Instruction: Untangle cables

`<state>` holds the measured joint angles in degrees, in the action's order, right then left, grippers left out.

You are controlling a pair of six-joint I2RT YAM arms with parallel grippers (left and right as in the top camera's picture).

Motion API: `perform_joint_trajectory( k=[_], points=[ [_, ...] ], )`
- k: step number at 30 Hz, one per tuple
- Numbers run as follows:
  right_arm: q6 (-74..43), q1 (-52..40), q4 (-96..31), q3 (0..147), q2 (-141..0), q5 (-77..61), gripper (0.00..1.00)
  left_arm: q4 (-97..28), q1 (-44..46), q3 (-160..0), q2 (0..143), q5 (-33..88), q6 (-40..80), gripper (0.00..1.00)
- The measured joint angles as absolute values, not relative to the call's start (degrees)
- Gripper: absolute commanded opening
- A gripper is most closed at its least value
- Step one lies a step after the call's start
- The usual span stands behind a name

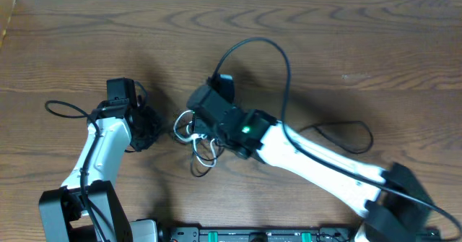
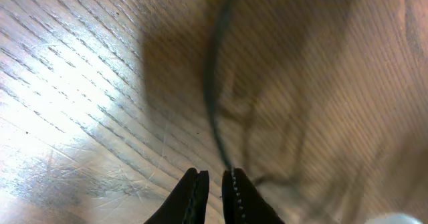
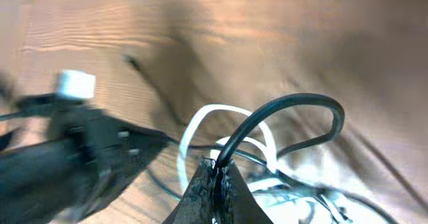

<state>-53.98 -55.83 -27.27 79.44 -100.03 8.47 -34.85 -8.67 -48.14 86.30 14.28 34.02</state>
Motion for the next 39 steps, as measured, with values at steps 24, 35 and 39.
perform_joint_trajectory(
  k=[24, 35, 39],
  points=[
    [-24.7, -43.6, -38.9, 79.4, -84.9, -6.7, 0.01, -35.0, -8.7, -48.1, 86.3, 22.8, 27.4, 0.71],
    [-14.9, -30.4, -48.0, 79.4, -84.9, -34.4, 0.01, -41.0, -2.4, -48.1, 86.3, 54.5, 15.6, 0.72],
    [-10.9, -28.8, -53.3, 79.4, -84.9, -37.3, 0.01, -39.7, 2.9, -48.1, 86.3, 56.5, 14.8, 0.72]
  ],
)
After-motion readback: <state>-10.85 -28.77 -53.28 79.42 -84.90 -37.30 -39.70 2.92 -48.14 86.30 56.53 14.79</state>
